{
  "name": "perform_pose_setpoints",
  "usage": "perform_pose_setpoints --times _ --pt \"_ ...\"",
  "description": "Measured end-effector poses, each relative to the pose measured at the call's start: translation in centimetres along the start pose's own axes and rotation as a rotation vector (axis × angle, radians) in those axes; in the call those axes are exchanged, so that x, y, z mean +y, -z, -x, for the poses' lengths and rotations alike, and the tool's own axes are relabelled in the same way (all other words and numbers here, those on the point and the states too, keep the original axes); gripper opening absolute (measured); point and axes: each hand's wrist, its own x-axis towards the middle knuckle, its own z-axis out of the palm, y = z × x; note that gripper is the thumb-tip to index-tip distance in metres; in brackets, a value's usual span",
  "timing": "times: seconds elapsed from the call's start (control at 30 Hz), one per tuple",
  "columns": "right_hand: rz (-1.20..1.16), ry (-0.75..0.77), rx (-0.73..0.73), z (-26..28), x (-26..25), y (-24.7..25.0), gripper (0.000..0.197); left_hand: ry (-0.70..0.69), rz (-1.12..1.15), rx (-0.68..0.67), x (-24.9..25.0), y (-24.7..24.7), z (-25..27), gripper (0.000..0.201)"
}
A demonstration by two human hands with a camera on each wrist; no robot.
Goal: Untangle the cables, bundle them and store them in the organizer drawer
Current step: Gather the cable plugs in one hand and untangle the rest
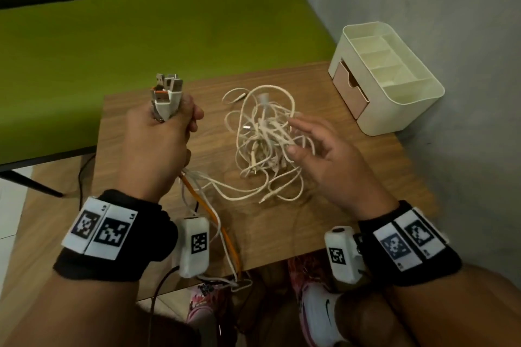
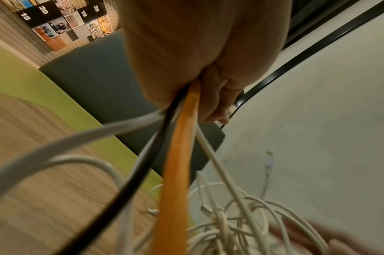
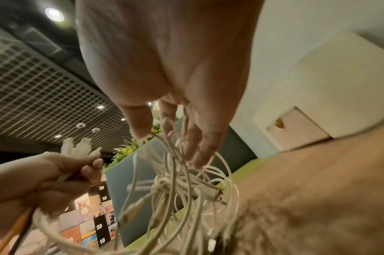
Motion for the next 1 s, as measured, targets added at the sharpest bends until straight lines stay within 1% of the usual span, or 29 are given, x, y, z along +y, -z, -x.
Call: perform_pose_setpoints --times 0.1,0.17,0.2,0.23,0.27,0.3,0.33,0.4,0.43,0.5,0.57,0.63,0.73,0.8,0.87,0.93,1.0 --pt "-0.023 0.268 0.065 0.1 -1.1 0.4 0.037 -0.002 0.007 0.014 0.0 0.2 0.0 0.042" --pt "-0.042 0.343 0.119 -0.1 -1.4 0.7 0.031 -0.01 0.013 0.02 0.0 0.2 0.0 0.041" --pt "-0.042 0.334 0.165 -0.2 -1.4 0.9 0.027 -0.013 0.015 0.02 0.0 0.2 0.0 0.04" --pt "-0.033 0.293 0.222 -0.4 -1.1 0.9 0.024 -0.014 0.014 0.019 0.0 0.2 0.0 0.04" --pt "-0.02 0.217 0.278 -0.6 -0.6 0.9 0.021 -0.014 0.012 0.016 0.0 0.2 0.0 0.04" --pt "-0.003 0.11 0.312 -0.8 -0.2 0.9 0.02 -0.011 0.012 0.012 0.1 0.2 0.1 0.039" --pt "0.012 -0.02 0.316 -1.1 0.3 0.8 0.022 -0.007 0.019 0.003 0.1 0.1 0.2 0.039" --pt "0.024 -0.239 0.255 -1.5 1.2 0.6 0.031 0.002 0.048 -0.032 0.1 -0.2 0.4 0.04" --pt "0.028 -0.304 0.215 -1.7 1.5 0.4 0.037 0.009 0.065 -0.05 0.1 -0.5 0.6 0.04" --pt "0.003 -0.383 0.144 -2.3 2.1 -0.3 0.05 0.02 0.09 -0.085 0.0 -1.0 0.9 0.041" --pt "-0.069 -0.438 0.109 -3.0 2.6 -1.2 0.062 0.019 0.089 -0.127 -0.1 -1.4 1.2 0.039" --pt "-0.136 -0.473 0.109 -3.5 3.0 -1.9 0.066 0.008 0.05 -0.161 -0.2 -1.6 1.4 0.036" --pt "-0.189 -0.476 0.142 -3.9 3.4 -2.4 0.059 0.019 0.005 -0.19 -0.3 -1.9 1.6 0.036" --pt "-0.175 -0.451 0.173 -3.9 3.5 -2.4 0.047 0.036 0.003 -0.213 -0.4 -2.1 1.6 0.034" --pt "-0.157 -0.419 0.203 -3.7 3.3 -2.0 0.029 0.035 -0.008 -0.228 -0.5 -2.2 1.5 0.032" --pt "-0.173 -0.348 0.238 -3.2 2.5 -1.4 0.012 0.033 -0.02 -0.228 -0.5 -2.3 1.4 0.031" --pt "-0.128 -0.237 0.307 -2.6 1.5 -0.6 0.005 0.04 -0.011 -0.223 -0.5 -2.3 1.3 0.031"
